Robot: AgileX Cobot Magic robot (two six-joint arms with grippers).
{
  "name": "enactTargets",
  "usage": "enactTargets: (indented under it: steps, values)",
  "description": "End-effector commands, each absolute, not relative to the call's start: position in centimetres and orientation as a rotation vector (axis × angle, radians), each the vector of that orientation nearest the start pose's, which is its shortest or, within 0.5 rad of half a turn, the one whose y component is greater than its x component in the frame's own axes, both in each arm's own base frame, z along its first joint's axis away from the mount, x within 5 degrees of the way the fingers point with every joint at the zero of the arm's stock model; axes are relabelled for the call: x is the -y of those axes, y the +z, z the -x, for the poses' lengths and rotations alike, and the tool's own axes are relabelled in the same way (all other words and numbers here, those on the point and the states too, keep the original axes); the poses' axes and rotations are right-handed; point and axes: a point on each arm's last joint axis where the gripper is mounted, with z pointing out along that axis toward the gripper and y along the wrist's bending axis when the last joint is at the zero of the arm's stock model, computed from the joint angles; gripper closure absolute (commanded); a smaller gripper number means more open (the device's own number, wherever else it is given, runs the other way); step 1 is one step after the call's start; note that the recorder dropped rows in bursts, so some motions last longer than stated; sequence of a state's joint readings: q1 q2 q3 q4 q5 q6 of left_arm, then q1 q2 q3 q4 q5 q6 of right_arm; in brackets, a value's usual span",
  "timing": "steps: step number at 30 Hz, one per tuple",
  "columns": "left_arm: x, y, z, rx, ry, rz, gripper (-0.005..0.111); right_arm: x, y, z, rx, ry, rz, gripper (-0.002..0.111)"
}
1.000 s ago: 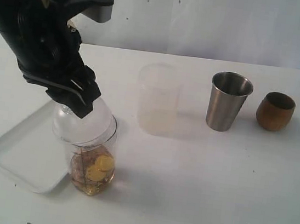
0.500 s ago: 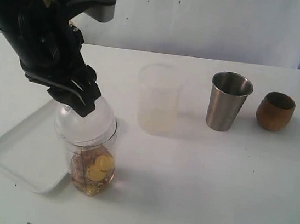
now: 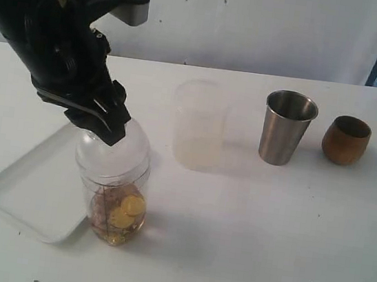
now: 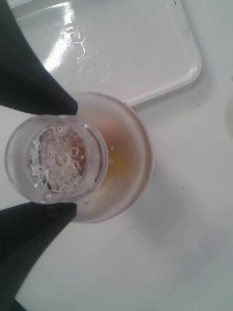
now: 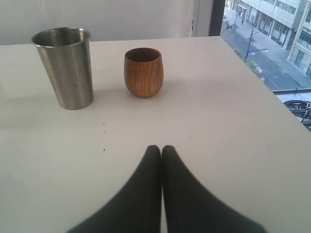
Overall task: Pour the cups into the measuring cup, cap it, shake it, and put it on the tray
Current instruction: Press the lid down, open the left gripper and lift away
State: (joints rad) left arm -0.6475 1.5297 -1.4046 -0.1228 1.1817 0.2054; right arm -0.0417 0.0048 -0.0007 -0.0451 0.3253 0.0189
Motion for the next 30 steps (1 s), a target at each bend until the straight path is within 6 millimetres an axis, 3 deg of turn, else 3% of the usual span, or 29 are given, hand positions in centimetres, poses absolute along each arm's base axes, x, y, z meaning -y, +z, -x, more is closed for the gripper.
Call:
enactTargets:
  steps: [1, 30]
  values:
    - [19.9, 33.6, -23.9, -2.565, -0.318, -1.125, 0.107, 0.4, 18.5, -5.4, -1.800, -0.066, -0.037, 0.108]
    - [20.3, 31.8, -24.7, -2.604, -0.271, -1.203, 0.107, 0.4, 18.5, -5.4, -1.800, -0.066, -0.037, 0.108]
